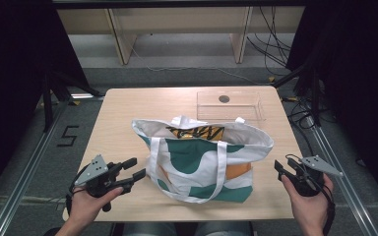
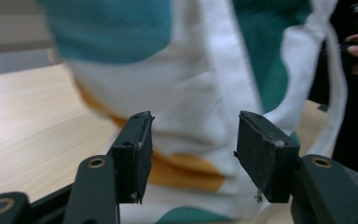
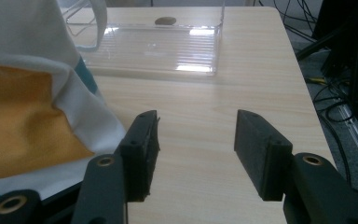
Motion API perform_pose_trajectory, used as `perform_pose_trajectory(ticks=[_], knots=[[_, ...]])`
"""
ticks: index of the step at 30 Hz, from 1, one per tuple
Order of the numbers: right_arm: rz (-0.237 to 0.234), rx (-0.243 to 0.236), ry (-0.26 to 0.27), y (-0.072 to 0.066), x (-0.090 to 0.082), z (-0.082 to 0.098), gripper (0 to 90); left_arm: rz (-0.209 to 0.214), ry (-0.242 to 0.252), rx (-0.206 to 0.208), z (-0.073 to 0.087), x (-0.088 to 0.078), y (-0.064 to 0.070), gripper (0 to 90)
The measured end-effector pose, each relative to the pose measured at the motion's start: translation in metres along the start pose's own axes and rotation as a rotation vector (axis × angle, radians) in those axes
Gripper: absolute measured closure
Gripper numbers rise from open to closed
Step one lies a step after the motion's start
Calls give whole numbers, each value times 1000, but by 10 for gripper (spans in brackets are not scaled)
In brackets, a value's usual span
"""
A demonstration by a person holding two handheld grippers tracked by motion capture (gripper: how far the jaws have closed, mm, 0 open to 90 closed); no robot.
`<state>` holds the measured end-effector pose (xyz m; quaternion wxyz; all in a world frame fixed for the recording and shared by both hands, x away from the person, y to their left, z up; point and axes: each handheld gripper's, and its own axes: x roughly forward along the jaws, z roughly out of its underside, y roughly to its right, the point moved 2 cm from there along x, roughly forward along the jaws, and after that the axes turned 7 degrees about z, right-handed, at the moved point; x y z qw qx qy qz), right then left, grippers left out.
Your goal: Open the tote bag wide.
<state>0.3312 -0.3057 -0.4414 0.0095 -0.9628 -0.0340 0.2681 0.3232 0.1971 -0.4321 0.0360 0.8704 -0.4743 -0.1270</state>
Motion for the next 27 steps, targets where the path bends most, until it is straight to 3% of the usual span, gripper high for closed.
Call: perform_pose_trajectory(ticks=[1,2,3,4,5,6,7,11,13,14,15,16,19,21,24,25,26,27], knots=[[-1,7,2,-1,0,-1,498,9,1,3,-3,1,4,450],[-6,-37,19,0,1,-2,498,29,11,-4,-6,4,8,450],[-4,-48,14,-2,-2,-2,498,28,3,9,-9,5,10,450],[-2,-11,5,-6,-3,-2,496,24,1,23,-11,7,11,450],[0,-16,5,-7,-3,-3,496,6,-17,34,-14,8,12,450],[8,-58,23,-5,-1,-3,496,6,-22,39,-16,11,11,450],[11,-33,19,-8,-2,-3,496,7,-26,41,-18,14,11,449],[5,-32,47,-7,-4,-4,496,7,-54,55,-26,28,10,457],[4,-29,36,-6,-6,-5,496,9,-58,39,-29,33,9,478],[-13,-68,44,-2,-4,-5,496,11,-56,31,-31,36,8,485],[7,-64,43,-2,-2,-4,496,2,-64,32,-32,38,8,501],[-3,-21,31,-5,-3,-3,496,2,-64,32,-32,38,8,513],[-18,-16,28,-6,-2,-3,497,-5,-72,31,-34,44,9,571],[-1,-34,96,-4,-9,-11,536,-15,-91,44,-36,48,10,605],[-26,-48,182,-6,-28,-27,585,-20,-100,49,-38,48,11,686],[-29,-38,186,-11,-34,-31,587,-20,-106,44,-38,47,11,741],[-32,-73,210,-11,-36,-35,586,-15,-105,48,-38,47,11,771],[-36,-66,216,-15,-38,-39,586,-18,-112,52,-38,46,13,792]])
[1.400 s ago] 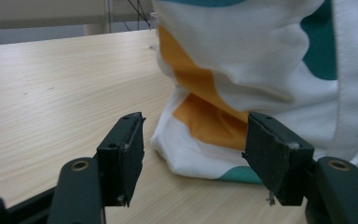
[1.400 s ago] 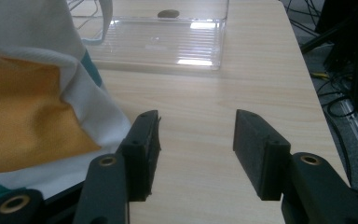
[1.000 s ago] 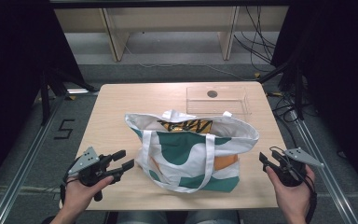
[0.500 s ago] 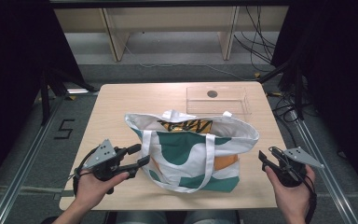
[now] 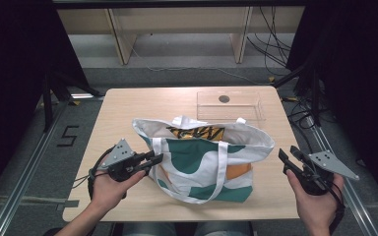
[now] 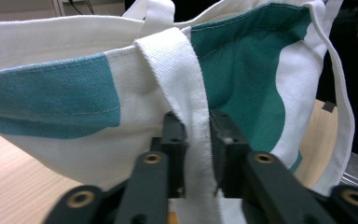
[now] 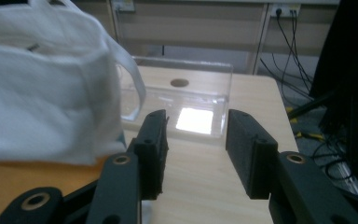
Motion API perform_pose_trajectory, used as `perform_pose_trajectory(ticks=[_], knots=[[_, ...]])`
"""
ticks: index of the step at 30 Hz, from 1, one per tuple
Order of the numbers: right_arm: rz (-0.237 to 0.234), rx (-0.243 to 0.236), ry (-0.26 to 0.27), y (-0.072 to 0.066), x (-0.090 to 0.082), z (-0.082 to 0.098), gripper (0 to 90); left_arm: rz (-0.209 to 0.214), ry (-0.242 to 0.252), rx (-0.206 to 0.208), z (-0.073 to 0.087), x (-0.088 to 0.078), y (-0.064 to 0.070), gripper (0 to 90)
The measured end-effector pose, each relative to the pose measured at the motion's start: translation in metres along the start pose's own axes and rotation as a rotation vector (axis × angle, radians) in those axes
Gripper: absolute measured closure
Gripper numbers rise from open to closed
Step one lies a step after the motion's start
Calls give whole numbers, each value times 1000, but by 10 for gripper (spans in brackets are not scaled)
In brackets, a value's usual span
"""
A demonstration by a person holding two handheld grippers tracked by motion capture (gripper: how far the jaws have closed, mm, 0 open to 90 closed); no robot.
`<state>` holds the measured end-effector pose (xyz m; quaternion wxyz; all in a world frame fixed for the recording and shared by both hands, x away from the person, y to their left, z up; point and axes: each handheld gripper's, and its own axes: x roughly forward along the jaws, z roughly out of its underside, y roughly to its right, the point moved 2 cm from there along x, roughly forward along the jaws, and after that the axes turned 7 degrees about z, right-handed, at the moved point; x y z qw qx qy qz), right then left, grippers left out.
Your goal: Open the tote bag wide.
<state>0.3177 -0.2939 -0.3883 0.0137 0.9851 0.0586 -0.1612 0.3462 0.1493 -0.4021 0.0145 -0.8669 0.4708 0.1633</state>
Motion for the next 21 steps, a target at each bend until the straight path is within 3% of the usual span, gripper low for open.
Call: perform_pose_trajectory(ticks=[5,8,12,13,14,18,21], knots=[[-42,-16,59,-13,-10,-20,584,29,-5,23,0,-6,9,819],[-43,-34,79,-21,-17,-31,573,41,-27,20,5,-6,13,823],[-72,-25,90,-32,-23,-34,554,73,-54,32,13,-7,19,825],[-91,-44,105,-34,-23,-35,552,83,-57,34,14,-6,20,825],[-93,-27,88,-38,-25,-35,548,80,-68,38,15,-7,21,825],[-107,-67,60,-42,-20,-33,522,89,-92,47,22,-6,22,826],[-110,-34,15,-42,-12,-27,506,87,-117,32,31,-5,23,826]])
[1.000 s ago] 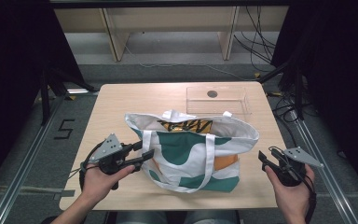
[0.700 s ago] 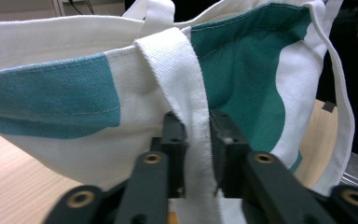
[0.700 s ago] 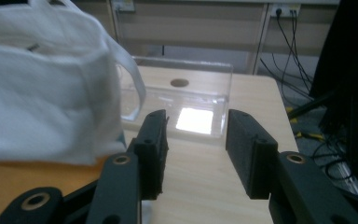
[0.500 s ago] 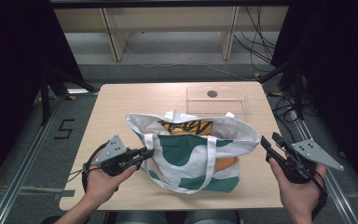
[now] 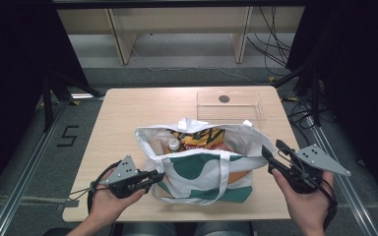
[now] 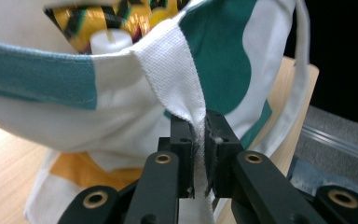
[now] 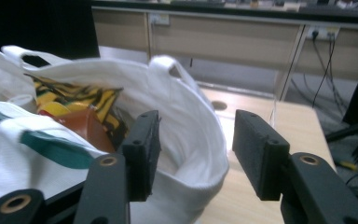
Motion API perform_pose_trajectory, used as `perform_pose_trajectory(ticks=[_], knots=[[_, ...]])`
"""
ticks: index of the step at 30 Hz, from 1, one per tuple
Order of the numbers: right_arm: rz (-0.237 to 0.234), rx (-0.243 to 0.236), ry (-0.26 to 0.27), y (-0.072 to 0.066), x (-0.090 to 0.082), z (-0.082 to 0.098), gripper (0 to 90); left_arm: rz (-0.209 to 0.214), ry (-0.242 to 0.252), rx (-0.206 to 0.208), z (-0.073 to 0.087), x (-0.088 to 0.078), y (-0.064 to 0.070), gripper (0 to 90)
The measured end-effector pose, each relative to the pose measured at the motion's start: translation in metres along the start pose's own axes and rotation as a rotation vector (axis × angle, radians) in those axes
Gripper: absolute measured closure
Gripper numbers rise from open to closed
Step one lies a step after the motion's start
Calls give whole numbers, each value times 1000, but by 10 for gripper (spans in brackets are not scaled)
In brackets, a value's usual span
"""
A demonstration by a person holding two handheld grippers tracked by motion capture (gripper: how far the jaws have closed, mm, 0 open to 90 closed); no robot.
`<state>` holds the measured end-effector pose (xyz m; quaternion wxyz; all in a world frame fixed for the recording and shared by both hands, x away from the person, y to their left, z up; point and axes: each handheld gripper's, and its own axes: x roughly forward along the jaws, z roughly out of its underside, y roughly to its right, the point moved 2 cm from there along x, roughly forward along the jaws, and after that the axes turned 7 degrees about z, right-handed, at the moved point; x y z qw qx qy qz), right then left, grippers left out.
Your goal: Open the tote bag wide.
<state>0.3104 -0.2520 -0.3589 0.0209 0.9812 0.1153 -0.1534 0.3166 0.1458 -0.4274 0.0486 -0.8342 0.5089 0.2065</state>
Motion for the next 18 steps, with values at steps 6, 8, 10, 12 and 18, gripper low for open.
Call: perform_pose_trajectory(ticks=[6,8,10,12,18], knots=[[-16,25,-61,1,8,11,541,21,-57,-3,14,4,-3,829],[-16,18,-76,2,9,14,557,23,-106,-9,21,6,-4,829],[-8,9,-100,3,10,16,572,29,-138,-8,26,7,-5,829],[-13,5,-109,3,12,18,590,34,-164,-21,31,8,-6,828],[-25,-31,-134,-1,17,19,654,26,-85,9,21,-6,-1,730]])
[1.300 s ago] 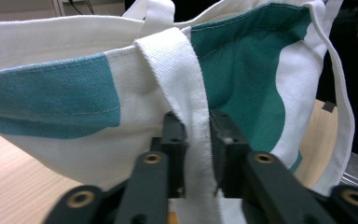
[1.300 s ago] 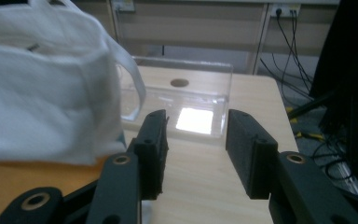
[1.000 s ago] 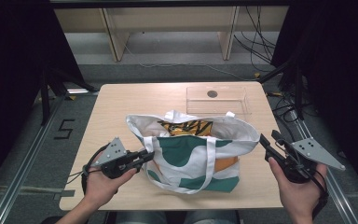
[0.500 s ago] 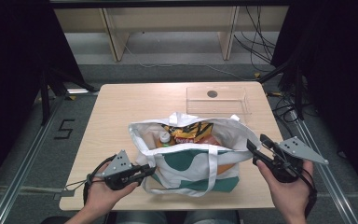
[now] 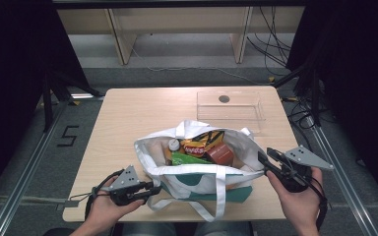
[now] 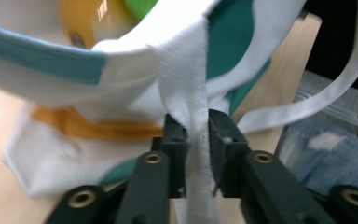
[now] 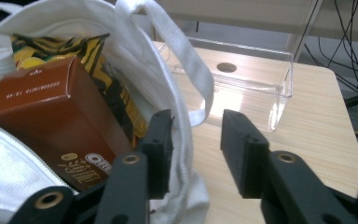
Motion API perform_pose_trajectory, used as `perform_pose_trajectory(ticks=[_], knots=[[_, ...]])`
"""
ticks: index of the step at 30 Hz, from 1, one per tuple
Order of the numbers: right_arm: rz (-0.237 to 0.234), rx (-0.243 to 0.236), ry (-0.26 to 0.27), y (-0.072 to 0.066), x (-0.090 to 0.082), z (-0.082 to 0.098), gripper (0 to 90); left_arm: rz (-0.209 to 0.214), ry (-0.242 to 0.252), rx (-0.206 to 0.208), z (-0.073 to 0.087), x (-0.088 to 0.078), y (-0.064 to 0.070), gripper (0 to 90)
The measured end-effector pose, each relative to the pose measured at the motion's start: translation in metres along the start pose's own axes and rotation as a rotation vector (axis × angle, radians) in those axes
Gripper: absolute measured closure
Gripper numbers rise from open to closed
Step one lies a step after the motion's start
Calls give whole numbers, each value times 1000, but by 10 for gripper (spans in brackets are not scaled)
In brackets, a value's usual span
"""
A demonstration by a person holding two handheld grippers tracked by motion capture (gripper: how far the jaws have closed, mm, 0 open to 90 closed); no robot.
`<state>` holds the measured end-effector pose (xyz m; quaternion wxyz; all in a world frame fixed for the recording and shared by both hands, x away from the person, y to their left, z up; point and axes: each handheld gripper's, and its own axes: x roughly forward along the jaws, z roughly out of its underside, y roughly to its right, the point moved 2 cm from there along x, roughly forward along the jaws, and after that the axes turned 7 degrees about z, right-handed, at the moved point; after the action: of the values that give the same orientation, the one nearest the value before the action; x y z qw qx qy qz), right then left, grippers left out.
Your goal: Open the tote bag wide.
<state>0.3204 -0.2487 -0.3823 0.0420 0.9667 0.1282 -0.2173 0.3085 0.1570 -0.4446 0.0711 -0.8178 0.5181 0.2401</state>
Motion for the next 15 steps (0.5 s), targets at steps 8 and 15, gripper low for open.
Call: perform_pose_trajectory(ticks=[8,15], knots=[[-8,-4,1,-1,1,-2,677,-14,43,67,-17,-30,18,656],[-5,9,-2,0,2,-1,665,-19,75,132,-37,-47,31,615]])
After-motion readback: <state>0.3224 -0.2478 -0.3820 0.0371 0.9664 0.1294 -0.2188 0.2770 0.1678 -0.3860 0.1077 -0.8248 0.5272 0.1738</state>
